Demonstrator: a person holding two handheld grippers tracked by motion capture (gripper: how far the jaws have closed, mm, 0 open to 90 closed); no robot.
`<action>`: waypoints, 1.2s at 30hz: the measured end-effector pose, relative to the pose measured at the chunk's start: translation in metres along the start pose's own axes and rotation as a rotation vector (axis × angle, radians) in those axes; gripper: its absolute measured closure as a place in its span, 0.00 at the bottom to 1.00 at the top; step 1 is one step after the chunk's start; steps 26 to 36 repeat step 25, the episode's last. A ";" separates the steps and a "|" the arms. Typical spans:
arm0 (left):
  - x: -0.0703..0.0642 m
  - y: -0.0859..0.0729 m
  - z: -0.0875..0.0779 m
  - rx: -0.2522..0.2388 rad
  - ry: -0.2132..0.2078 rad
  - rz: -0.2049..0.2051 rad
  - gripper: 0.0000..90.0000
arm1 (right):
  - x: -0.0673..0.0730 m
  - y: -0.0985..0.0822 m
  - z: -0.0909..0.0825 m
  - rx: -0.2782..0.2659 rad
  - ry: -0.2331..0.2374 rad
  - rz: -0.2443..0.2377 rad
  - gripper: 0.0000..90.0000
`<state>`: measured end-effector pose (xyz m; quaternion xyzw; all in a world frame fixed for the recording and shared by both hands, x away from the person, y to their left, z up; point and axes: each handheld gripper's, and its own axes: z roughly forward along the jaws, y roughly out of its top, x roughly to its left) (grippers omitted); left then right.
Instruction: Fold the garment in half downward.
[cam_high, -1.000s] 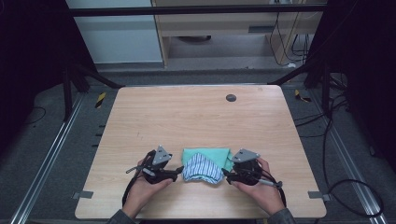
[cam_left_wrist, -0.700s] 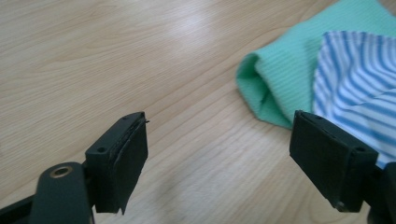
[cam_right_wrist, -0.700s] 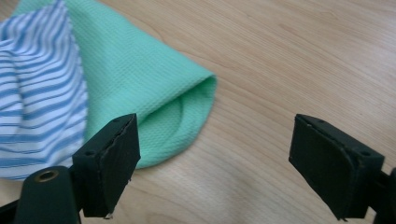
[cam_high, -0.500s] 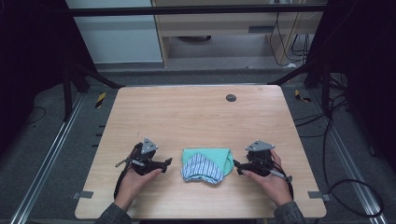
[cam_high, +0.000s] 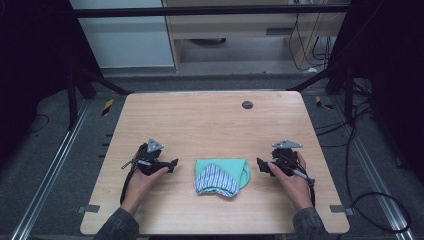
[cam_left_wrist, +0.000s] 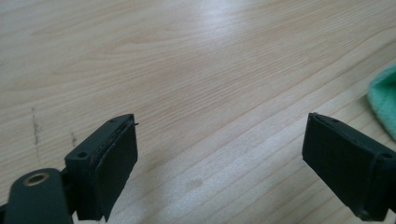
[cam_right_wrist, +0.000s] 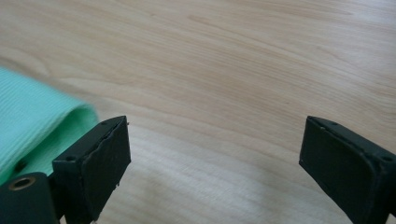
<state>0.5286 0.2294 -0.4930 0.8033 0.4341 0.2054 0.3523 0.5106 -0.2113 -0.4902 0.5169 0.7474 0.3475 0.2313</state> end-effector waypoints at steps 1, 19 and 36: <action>0.001 -0.001 0.001 0.006 0.002 -0.001 0.11 | -0.002 0.000 0.001 0.001 -0.010 0.012 0.10; 0.012 -0.009 0.012 0.041 0.012 -0.008 0.04 | -0.008 -0.011 0.020 0.041 -0.108 0.074 0.04; 0.012 -0.009 0.013 0.043 0.014 -0.015 0.02 | -0.007 -0.011 0.020 0.046 -0.125 0.093 0.02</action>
